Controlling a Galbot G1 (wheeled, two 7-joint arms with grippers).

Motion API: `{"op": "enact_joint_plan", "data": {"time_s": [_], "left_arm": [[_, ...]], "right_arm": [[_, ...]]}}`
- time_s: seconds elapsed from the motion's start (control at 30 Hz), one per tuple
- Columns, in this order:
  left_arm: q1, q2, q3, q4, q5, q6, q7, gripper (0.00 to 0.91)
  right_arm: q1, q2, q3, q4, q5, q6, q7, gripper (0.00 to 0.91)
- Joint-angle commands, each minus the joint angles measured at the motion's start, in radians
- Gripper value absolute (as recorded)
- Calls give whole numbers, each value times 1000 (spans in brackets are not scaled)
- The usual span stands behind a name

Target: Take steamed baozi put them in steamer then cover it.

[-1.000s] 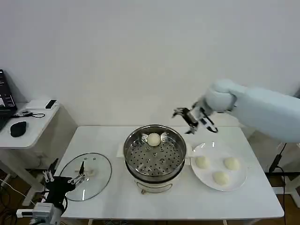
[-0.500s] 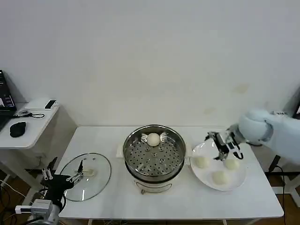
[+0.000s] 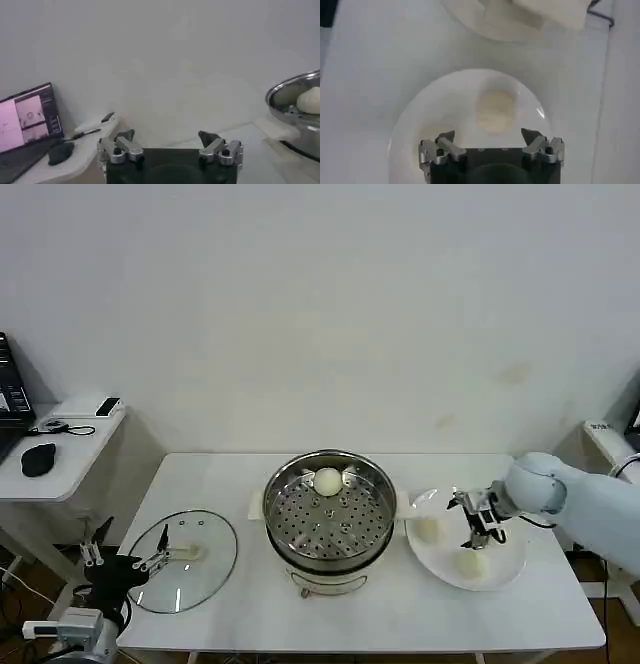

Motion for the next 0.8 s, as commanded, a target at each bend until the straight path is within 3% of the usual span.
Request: {"op": "enact_joint_plan", "data": {"time_s": [0.03,0.33,0.47,0.7,0.8], "left_arm": [[-1,4,-19,8,-2,2,1,907],[0,12,-36,26,-6,1,1,907],[-7,9,-37,31,-6,2,-1,907],[-3,6,-43,37,-7,0,-3,907],[-3,2,-37,36,-6,0,-4,907]], "right_arm": [[-134,156,126,-209,-41,12,1,907],[-116,214,93,-246,-40,3,-32,907],[-120,229,96,-258,-44,-17,-32,806],[-118,246,88,-263,-46,-48,-28,746],[-108,254,81,-264,-43,-55,-29,675]]}}
